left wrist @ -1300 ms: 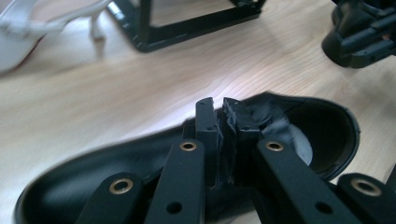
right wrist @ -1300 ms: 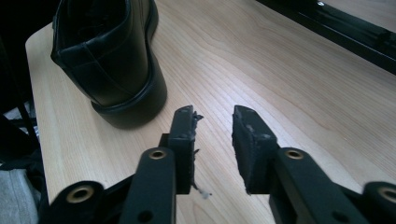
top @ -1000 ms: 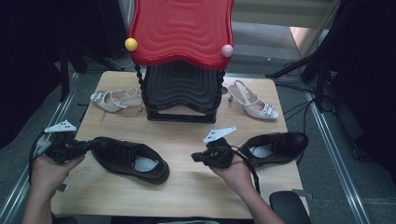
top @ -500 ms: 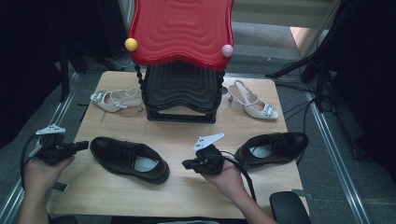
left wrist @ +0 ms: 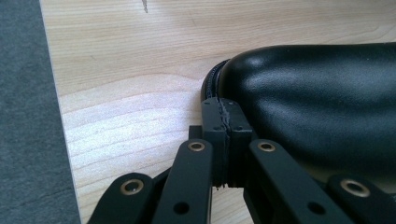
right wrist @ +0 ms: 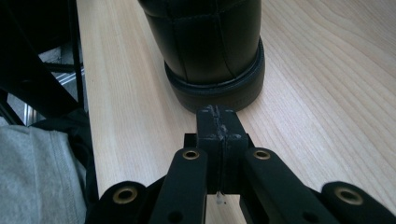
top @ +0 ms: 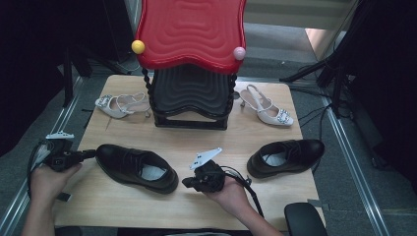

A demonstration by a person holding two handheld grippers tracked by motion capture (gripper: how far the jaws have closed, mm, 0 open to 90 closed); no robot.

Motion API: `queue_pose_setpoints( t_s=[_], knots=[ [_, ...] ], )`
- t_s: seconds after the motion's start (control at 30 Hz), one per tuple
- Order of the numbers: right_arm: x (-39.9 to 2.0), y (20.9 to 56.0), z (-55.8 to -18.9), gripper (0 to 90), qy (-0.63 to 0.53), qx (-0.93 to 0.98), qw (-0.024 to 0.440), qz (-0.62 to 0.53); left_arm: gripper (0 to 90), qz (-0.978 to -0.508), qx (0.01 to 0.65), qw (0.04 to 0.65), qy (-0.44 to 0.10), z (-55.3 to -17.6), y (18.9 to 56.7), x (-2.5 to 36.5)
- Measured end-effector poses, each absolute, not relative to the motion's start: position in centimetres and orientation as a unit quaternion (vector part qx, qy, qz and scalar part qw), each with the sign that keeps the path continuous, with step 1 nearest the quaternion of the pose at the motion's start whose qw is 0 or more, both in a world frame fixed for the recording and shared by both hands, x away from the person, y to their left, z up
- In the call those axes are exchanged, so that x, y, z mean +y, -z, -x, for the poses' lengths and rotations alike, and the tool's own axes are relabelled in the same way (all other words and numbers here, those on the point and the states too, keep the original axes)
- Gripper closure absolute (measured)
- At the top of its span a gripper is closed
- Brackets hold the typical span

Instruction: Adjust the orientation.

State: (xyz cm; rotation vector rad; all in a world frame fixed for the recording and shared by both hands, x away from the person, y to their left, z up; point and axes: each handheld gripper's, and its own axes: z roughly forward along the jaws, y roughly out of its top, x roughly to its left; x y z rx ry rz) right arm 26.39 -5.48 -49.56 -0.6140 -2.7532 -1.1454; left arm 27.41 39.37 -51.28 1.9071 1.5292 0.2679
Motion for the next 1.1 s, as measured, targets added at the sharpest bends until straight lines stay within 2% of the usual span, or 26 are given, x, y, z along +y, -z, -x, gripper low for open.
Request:
queue_pose_setpoints(
  t_s=[0.1, 0.3, 0.8, 1.1],
  knots=[
    [-5.2, 49.7, -26.5, 90.0, 0.378, -0.902, 0.048, 0.204, 90.0, -0.730, 0.579, 0.354, -0.082, -27.5, 51.4, 39.1],
    [-4.8, 49.8, -26.5, 90.0, 0.383, -0.899, 0.055, 0.205, 90.0, -0.748, 0.558, 0.352, -0.072, -28.0, 51.4, 37.5],
    [-4.0, 50.3, -27.3, 90.0, 0.385, -0.894, 0.043, 0.223, 90.0, -0.743, 0.571, 0.346, -0.049, -27.8, 52.2, 37.4],
    [-4.4, 50.0, -27.7, 90.0, 0.390, -0.890, 0.038, 0.231, 90.0, -0.775, 0.534, 0.336, -0.031, -28.4, 52.4, 34.9]
  ],
)
